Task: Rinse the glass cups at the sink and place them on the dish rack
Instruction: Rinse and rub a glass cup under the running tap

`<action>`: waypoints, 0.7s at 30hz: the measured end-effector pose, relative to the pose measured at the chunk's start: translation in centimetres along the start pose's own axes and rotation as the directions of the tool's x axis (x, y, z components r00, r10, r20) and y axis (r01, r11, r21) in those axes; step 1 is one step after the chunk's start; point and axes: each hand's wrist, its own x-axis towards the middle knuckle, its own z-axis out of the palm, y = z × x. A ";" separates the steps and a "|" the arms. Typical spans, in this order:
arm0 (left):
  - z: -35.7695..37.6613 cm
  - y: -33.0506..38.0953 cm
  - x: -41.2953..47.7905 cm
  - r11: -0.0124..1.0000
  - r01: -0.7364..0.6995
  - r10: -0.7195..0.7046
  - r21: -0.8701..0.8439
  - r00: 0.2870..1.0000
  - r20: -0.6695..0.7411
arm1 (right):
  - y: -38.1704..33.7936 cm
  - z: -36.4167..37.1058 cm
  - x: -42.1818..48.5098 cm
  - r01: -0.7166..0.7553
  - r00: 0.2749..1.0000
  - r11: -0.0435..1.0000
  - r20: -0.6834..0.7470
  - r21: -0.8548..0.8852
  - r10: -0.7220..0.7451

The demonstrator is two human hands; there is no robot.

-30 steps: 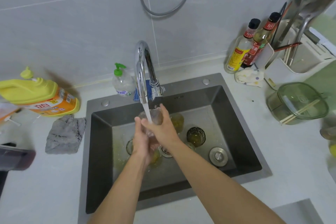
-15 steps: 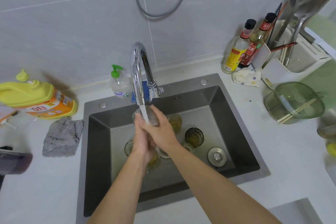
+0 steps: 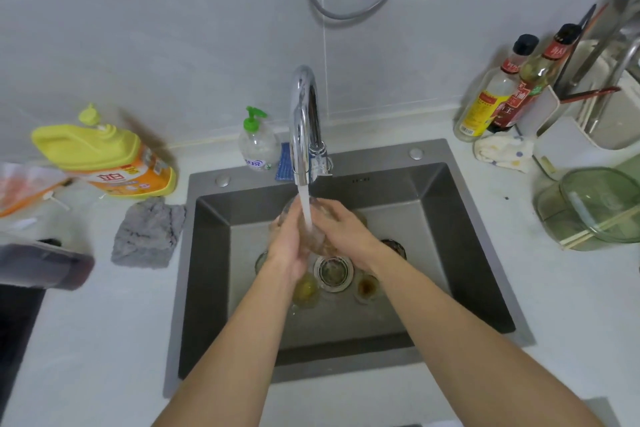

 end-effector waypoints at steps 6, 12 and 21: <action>-0.4 -0.1 -0.3 0.915 0.249 -0.260 -0.319 0.965 0.007 | 2.6 0.6 0.6 0.249 0.962 0.906 -0.024 -0.343 -0.273; -0.6 -0.6 -1.4 0.901 0.318 -0.336 -0.294 0.942 -0.012 | 2.8 0.0 0.8 0.203 0.906 0.840 -0.228 -0.503 -0.356; -0.7 -1.4 -1.0 0.870 0.378 -0.371 -0.317 0.925 0.086 | 3.5 -0.4 -0.1 0.153 0.954 0.940 -0.203 -0.304 -0.221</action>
